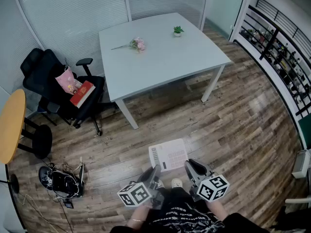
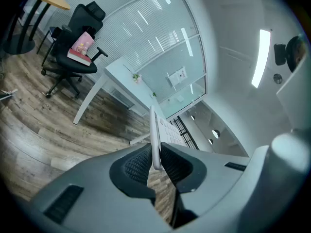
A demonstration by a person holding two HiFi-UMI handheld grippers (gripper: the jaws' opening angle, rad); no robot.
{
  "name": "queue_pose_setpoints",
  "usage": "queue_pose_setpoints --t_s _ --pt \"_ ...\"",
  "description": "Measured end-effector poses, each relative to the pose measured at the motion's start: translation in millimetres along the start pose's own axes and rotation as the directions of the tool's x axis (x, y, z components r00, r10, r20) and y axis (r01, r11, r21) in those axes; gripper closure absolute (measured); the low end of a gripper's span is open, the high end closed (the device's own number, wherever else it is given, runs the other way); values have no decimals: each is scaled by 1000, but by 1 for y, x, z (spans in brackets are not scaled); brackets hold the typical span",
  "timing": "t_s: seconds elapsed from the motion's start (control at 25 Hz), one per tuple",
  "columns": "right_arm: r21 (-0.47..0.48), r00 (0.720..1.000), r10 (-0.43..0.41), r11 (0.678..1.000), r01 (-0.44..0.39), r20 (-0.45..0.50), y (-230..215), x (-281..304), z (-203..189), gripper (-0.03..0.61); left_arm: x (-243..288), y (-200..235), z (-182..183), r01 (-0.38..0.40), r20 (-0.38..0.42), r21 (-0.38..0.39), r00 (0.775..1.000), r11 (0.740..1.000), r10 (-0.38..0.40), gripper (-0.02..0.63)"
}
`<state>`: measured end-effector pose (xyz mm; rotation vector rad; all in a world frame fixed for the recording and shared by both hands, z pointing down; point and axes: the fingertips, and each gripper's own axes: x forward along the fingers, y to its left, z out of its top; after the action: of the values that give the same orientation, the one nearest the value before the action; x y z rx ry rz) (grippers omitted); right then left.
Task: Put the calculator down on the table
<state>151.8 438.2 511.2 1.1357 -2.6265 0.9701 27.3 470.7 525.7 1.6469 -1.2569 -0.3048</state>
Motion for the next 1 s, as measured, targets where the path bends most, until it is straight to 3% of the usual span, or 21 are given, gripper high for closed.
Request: queue_pose_setpoints --t_s 0.48,0.72,1.0 --pt "-7 1000 11 1000 -11 7 13 -8 -6 512 -17 -4 -1 -2 4 53 1000 999 2 546" --pt "-55 1000 17 998 -17 0 27 0 -18 508 -29 8 5 3 0 73 1000 997 -3 546" --pt "-30 1000 18 999 -17 10 31 7 -28 506 -34 19 6 2 -7 88 1000 996 -2 546"
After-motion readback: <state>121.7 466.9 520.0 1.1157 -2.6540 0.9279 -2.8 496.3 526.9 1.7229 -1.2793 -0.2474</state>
